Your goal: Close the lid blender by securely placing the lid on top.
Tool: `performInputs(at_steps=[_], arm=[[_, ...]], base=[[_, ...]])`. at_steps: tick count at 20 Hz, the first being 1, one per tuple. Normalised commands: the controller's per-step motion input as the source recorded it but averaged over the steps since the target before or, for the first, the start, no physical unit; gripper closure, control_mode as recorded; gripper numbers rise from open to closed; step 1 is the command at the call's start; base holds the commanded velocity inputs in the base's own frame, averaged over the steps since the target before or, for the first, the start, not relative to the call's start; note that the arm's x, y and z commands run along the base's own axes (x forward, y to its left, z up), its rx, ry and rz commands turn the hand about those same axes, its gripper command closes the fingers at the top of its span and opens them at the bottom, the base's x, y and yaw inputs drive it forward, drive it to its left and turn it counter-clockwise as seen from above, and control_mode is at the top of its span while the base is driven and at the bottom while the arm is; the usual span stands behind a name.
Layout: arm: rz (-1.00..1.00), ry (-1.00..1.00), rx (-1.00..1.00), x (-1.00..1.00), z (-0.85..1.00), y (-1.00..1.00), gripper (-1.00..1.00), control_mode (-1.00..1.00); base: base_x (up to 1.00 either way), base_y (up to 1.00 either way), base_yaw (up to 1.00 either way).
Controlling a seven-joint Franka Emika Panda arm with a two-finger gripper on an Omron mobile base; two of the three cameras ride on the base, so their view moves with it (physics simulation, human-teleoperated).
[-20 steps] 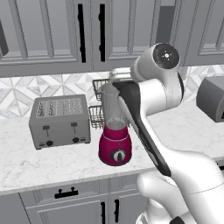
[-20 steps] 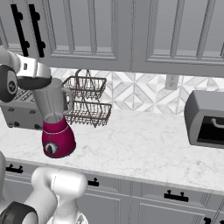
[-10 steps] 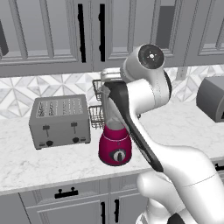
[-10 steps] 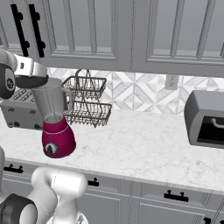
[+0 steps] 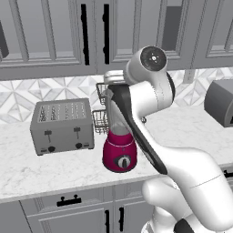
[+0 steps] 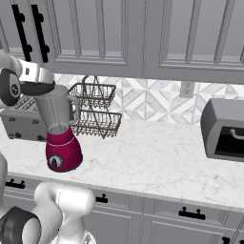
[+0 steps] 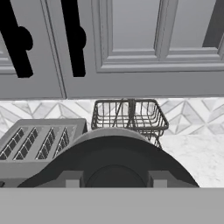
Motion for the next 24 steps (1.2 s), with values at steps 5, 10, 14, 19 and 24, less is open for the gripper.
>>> performInputs(at_steps=[5,10,14,19,24], arm=[[-0.03,0.0,0.0,0.2,0.0,0.0,1.0,-1.0],[-0.02,0.0,0.0,0.21,0.0,0.0,1.0,-1.0],[-0.02,0.0,0.0,0.19,-0.03,0.0,1.0,-1.0],[-0.02,0.0,0.0,0.15,-0.08,0.0,1.0,-1.0],[-0.01,0.0,0.0,0.16,-0.05,0.0,1.0,-1.0]], base=[[0.0,0.0,0.0],[0.0,0.0,0.0],[0.0,0.0,0.0],[0.0,0.0,0.0],[0.0,0.0,0.0]])
